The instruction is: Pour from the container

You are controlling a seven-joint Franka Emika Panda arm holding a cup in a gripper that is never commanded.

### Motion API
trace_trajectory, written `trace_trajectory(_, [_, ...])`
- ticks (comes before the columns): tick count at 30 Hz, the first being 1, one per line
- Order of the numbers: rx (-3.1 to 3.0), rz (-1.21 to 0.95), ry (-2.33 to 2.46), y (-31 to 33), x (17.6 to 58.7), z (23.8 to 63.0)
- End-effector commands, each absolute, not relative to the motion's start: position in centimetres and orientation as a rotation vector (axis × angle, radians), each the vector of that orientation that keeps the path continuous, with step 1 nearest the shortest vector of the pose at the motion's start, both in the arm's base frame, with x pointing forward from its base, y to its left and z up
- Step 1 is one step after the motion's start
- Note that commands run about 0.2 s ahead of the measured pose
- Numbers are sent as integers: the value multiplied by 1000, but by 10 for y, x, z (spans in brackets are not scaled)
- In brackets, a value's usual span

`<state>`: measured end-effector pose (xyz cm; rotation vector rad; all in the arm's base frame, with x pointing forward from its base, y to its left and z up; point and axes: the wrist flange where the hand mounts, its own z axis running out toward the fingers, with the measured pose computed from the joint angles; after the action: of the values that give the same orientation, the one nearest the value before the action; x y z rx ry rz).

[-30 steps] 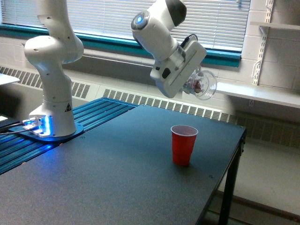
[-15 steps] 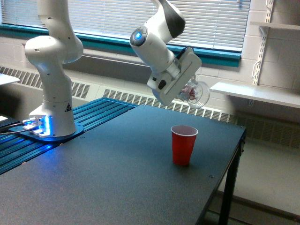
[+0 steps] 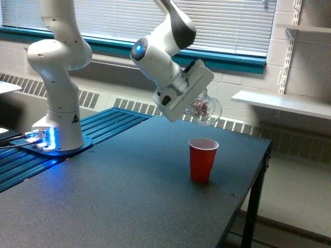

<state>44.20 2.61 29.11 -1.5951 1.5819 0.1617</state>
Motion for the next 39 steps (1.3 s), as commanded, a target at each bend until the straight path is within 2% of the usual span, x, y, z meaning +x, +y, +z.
trace_trajectory(1, [-1549, 150, 1572, 21, 439, 293])
trace_trajectory(39, [-1413, 271, 1605, 47, 435, 274])
